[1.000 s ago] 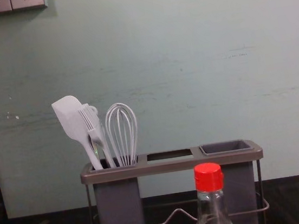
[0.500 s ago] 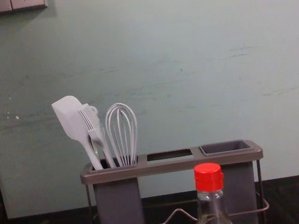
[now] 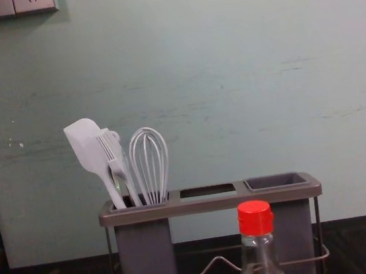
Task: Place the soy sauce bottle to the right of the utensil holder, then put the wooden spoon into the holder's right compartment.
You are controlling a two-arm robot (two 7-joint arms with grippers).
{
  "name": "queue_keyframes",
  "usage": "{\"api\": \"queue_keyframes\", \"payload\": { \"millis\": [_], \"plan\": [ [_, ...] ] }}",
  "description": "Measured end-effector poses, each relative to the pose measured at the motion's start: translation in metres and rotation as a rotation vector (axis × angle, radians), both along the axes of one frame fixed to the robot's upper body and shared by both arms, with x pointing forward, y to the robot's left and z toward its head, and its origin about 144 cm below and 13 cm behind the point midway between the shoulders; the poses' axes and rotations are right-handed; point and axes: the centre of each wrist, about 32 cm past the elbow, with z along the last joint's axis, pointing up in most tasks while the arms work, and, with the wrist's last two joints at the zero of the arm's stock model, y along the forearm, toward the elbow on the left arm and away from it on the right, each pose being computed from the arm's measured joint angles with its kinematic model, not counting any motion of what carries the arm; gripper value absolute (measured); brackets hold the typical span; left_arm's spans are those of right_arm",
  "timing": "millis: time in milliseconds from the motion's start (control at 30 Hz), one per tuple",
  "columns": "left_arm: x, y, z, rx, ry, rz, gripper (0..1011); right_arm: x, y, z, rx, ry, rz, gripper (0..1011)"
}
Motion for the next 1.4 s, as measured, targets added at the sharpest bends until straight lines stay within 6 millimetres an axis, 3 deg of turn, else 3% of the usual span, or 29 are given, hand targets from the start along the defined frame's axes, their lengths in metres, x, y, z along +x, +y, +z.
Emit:
{"api": "queue_keyframes", "payload": {
  "millis": [400,1000,1400],
  "plan": [
    [0.000,0.000,0.000,0.000,0.000,0.000,1005,-0.006,0.027,0.009,0.098,0.012,0.190,1003],
    [0.000,0.000,0.000,0.000,0.000,0.000,1005,0.045,0.075,0.009,0.201,0.034,0.258,1003],
    [0.000,0.000,0.000,0.000,0.000,0.000,1005,0.061,0.087,0.007,0.245,0.050,0.277,1003]
  ]
}}
